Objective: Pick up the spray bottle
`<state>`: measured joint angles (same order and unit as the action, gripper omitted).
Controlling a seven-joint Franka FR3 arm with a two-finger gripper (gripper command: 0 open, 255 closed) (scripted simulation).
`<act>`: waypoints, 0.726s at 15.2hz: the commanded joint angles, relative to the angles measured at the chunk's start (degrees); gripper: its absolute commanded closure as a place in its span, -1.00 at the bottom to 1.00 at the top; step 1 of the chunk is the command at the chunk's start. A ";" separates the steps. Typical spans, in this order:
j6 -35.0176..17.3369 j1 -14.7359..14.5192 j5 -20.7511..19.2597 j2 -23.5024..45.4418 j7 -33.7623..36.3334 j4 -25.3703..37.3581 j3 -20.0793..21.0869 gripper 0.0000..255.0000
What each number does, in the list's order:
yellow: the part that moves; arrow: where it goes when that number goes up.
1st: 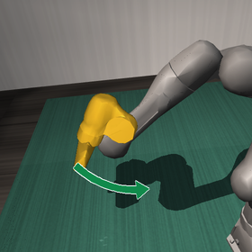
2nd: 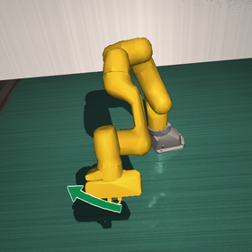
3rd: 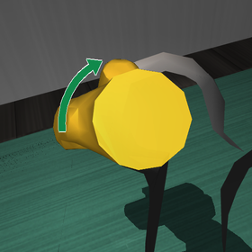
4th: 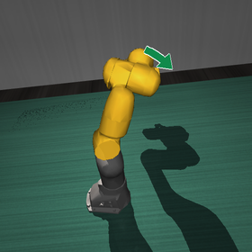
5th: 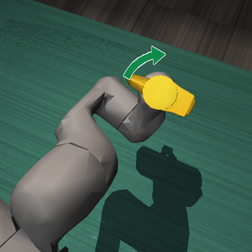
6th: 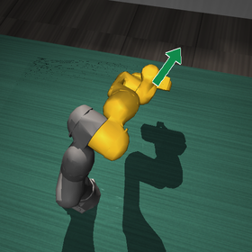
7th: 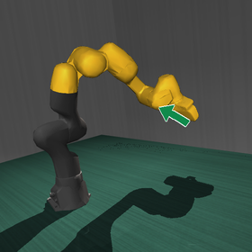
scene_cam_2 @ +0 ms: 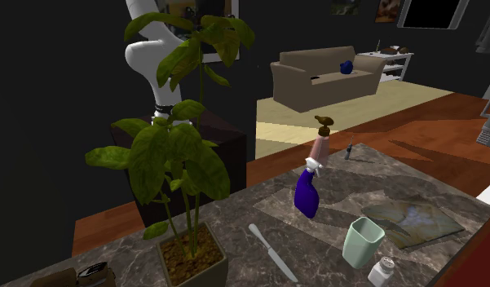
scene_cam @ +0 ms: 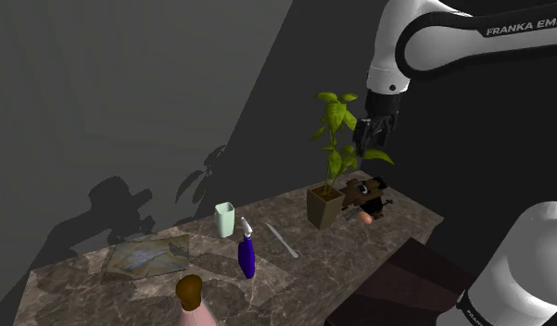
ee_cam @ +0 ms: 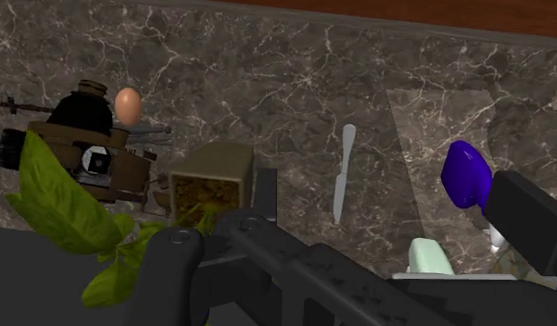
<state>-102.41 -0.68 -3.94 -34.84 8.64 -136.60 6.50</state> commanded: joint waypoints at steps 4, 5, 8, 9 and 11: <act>-8.51 -0.88 1.33 7.12 3.26 -1.29 2.36 -1.00; -10.17 -1.03 1.49 8.79 3.92 -1.28 2.84 -1.00; -15.00 -1.41 1.73 14.12 5.93 -0.78 4.30 -1.00; -16.55 -1.51 1.72 15.99 6.62 -0.45 4.79 -1.00; -19.53 -1.72 1.53 19.85 8.05 0.42 5.73 -1.00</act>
<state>-119.40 -2.42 -2.26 -17.03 16.18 -135.72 11.94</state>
